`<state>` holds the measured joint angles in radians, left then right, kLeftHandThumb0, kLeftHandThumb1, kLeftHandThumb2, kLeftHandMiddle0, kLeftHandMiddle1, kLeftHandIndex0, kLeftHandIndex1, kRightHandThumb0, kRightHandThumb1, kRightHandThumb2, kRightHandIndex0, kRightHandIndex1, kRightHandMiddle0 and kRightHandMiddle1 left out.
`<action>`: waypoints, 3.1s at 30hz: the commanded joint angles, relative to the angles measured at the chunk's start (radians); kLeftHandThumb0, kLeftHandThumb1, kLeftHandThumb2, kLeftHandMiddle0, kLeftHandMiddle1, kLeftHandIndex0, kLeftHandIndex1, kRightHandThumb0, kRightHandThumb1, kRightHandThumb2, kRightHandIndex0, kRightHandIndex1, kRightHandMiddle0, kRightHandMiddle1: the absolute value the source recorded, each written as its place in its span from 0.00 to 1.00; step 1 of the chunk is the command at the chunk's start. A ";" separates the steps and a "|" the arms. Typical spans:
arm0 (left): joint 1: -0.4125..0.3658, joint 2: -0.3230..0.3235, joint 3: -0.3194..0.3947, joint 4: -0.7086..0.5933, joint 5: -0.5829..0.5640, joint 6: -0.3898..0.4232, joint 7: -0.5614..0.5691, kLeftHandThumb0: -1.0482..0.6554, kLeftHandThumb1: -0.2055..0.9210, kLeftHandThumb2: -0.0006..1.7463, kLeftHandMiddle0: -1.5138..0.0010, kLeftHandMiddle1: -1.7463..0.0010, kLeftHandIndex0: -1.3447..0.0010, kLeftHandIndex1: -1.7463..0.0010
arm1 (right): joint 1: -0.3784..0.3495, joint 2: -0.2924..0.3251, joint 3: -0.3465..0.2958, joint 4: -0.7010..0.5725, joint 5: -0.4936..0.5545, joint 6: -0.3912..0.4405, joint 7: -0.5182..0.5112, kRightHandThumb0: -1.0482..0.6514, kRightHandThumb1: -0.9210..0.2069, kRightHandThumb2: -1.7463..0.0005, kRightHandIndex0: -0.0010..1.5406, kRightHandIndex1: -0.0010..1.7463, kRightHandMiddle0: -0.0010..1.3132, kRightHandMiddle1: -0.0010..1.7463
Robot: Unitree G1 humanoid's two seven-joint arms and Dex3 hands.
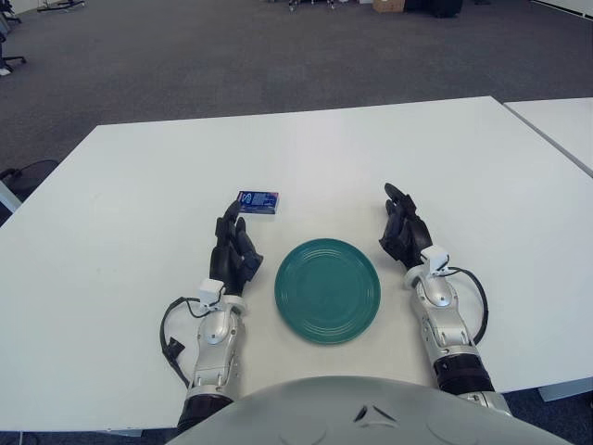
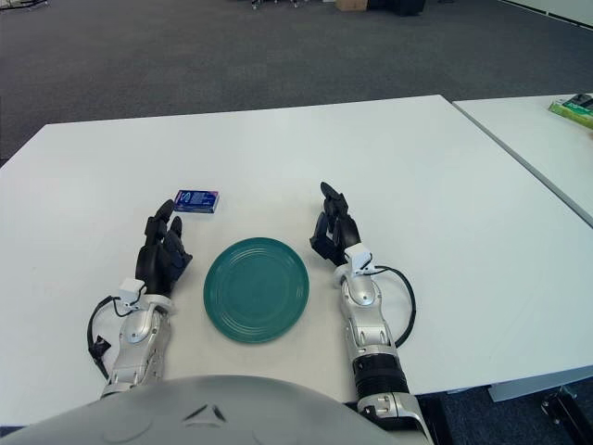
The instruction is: Put the gum into the plate.
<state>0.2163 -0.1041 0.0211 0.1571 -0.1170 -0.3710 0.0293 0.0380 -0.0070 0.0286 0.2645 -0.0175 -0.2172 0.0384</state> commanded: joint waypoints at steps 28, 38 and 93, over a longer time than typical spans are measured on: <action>-0.885 0.481 -0.127 0.627 0.676 -0.044 0.279 0.03 1.00 0.41 0.75 0.99 0.92 0.48 | 0.006 -0.004 0.004 0.081 -0.030 0.081 -0.040 0.24 0.00 0.43 0.07 0.00 0.00 0.19; -1.100 0.479 -0.329 0.981 0.812 -0.029 0.230 0.00 1.00 0.35 0.77 1.00 0.90 0.47 | 0.016 -0.003 0.008 0.074 -0.053 0.096 -0.065 0.24 0.00 0.43 0.06 0.00 0.00 0.21; -1.004 0.413 -0.649 1.223 0.877 0.122 -0.101 0.15 1.00 0.04 0.76 0.83 0.86 0.39 | 0.069 -0.026 0.003 0.042 -0.051 0.094 -0.074 0.24 0.00 0.43 0.05 0.00 0.00 0.22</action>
<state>-0.8570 0.2967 -0.5858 1.3470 0.7103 -0.2663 -0.0520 0.0452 -0.0242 0.0396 0.2571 -0.0687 -0.1946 -0.0406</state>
